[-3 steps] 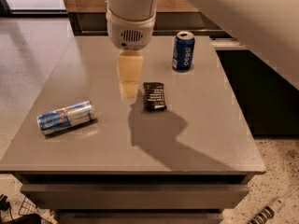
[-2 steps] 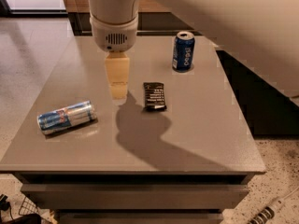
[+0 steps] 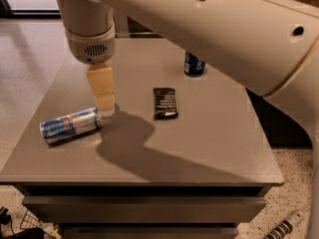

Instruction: Place redbull can upright

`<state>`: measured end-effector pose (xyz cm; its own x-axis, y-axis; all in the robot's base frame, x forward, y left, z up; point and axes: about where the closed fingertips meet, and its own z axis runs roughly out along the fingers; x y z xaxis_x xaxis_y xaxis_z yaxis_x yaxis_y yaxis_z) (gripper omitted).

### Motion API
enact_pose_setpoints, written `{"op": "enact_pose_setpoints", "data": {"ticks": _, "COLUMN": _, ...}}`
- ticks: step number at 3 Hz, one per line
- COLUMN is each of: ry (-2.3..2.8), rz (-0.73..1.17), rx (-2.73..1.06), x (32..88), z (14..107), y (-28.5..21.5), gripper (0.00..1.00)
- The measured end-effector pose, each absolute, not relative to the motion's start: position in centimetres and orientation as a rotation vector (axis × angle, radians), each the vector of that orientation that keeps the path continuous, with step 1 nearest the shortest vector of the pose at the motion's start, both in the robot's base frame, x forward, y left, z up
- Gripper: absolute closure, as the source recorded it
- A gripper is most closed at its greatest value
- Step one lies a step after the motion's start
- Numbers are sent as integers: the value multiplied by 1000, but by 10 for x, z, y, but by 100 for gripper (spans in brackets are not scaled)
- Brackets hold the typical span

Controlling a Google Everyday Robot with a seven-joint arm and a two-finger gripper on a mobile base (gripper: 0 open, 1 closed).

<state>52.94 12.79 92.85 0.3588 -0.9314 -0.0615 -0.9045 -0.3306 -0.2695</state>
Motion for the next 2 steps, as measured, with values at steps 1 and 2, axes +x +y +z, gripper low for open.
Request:
{"op": "enact_pose_setpoints", "data": {"ticks": 1, "ry": 1593, "rz": -125, "rx": -2436, "x": 525, "z": 912, "y": 151, "gripper": 0}}
{"op": "enact_pose_setpoints", "data": {"ticks": 2, "ry": 1588, "rz": -84, "rx": -2493, "x": 518, "z": 890, "y": 173, "gripper": 0}}
